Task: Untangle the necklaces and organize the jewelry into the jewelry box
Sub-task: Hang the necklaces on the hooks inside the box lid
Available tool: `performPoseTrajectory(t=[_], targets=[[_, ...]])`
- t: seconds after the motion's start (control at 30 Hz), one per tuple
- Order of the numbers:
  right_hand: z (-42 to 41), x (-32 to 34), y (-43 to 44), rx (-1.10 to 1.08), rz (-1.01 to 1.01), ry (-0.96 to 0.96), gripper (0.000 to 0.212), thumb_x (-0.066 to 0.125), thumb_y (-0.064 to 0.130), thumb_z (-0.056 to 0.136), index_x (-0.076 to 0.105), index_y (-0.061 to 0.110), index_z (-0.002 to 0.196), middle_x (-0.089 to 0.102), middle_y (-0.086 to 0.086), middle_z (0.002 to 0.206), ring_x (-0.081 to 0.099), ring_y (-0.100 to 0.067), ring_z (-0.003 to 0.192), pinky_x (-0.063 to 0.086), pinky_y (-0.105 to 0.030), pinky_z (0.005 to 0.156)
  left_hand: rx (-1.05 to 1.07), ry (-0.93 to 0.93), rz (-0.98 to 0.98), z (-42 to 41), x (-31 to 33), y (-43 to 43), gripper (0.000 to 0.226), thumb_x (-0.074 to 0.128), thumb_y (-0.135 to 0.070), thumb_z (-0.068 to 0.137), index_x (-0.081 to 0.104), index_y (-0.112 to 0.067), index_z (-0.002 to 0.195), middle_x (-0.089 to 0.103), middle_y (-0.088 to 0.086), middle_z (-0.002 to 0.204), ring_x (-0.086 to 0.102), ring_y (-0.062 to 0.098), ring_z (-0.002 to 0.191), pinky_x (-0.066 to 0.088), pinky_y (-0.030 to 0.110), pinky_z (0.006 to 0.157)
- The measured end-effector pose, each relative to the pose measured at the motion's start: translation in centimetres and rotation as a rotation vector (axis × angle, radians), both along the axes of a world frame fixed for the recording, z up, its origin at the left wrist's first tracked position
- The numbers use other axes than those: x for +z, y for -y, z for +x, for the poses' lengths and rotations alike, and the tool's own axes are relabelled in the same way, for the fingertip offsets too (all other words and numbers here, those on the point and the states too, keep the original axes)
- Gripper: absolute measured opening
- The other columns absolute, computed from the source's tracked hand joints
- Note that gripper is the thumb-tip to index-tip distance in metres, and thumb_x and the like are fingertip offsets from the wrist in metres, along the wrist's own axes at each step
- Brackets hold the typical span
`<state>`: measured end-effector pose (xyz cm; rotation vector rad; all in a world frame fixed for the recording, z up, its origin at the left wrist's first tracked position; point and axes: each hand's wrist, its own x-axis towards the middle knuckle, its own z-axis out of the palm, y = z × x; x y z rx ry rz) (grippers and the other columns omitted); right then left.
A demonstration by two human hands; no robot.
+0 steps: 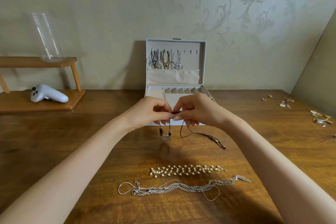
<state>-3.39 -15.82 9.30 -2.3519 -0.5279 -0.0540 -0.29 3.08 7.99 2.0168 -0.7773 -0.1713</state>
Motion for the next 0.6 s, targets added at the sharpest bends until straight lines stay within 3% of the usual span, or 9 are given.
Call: performPoseTrajectory(t=[0.17,0.37,0.6], targets=[[0.1,0.3,0.7,-0.003,0.004,0.046,0.012,0.067,0.019,0.087,0.070,0.007,0.087,0.057,-0.002,0.050,0.048,-0.010,0.043,0.041,-0.017,0.048,0.017,0.029,0.092,0.0,-0.3,0.1,0.002,0.070,-0.016,0.082,0.070,-0.015,0.084,0.069,-0.006,0.070,0.063,0.003,0.068,0.050,0.019,0.065],[0.2,0.3,0.8,-0.003,0.083,0.042,0.011,0.066,0.013,0.087,0.067,0.002,0.085,0.061,-0.002,0.052,0.052,-0.009,0.043,0.040,-0.015,0.045,0.048,0.040,-0.015,-0.5,-0.1,0.4,0.004,0.067,-0.009,0.084,0.070,-0.012,0.085,0.070,-0.003,0.068,0.065,0.006,0.065,0.050,0.016,0.056],[-0.1,0.5,0.1,0.074,0.223,0.005,0.007,0.063,0.006,0.088,0.063,0.003,0.082,0.066,-0.009,0.061,0.052,-0.016,0.044,0.039,-0.024,0.041,-0.040,-0.091,-0.044,-1.1,-0.3,0.9,0.007,0.064,-0.010,0.086,0.068,-0.015,0.088,0.070,-0.001,0.070,0.066,0.010,0.070,0.052,0.021,0.063]])
